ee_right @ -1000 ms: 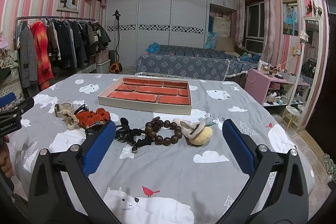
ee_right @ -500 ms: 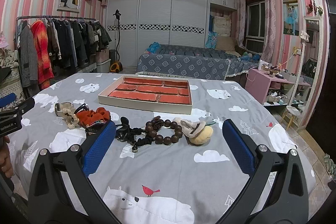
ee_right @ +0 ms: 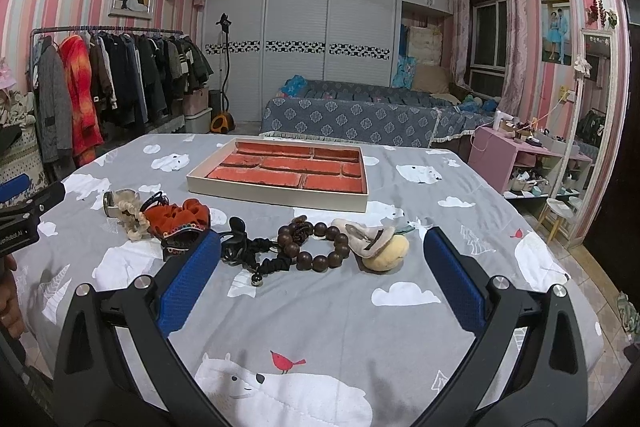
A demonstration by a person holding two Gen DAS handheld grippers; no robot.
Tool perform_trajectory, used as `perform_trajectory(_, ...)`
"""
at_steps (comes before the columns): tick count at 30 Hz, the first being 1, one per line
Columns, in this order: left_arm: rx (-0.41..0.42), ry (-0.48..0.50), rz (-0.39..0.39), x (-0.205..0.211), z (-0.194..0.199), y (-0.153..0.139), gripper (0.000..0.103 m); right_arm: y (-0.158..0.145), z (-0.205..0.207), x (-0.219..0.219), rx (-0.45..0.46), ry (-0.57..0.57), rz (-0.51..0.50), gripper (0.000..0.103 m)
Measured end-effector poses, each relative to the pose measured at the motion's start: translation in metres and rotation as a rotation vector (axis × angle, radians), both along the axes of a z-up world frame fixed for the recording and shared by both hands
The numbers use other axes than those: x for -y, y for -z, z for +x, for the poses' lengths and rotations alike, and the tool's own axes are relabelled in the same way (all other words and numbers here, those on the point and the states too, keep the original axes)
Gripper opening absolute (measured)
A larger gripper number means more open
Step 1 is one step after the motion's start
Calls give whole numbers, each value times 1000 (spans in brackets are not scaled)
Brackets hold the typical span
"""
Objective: Organize jewelry
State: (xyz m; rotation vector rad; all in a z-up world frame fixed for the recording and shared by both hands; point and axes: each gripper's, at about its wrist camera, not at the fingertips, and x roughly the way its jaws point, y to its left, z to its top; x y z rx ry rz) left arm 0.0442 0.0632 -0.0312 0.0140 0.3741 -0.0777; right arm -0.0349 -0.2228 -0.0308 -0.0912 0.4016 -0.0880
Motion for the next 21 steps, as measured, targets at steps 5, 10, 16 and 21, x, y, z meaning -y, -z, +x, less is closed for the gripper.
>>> perform_trajectory(5, -28, 1, -5, 0, 6, 2, 99, 4, 6, 3, -19, -10, 19, 99)
perform_trajectory(10, -26, -7, -1, -1, 8, 4, 99, 6, 15, 16, -25, 36, 21, 99)
perform_trajectory(16, -29, -23, -18, -7, 22, 7, 99, 13, 30, 42, -39, 103, 11, 99)
perform_trajectory(21, -55, -15, -43, -7, 36, 12, 99, 18, 42, 59, -61, 126, 19, 99)
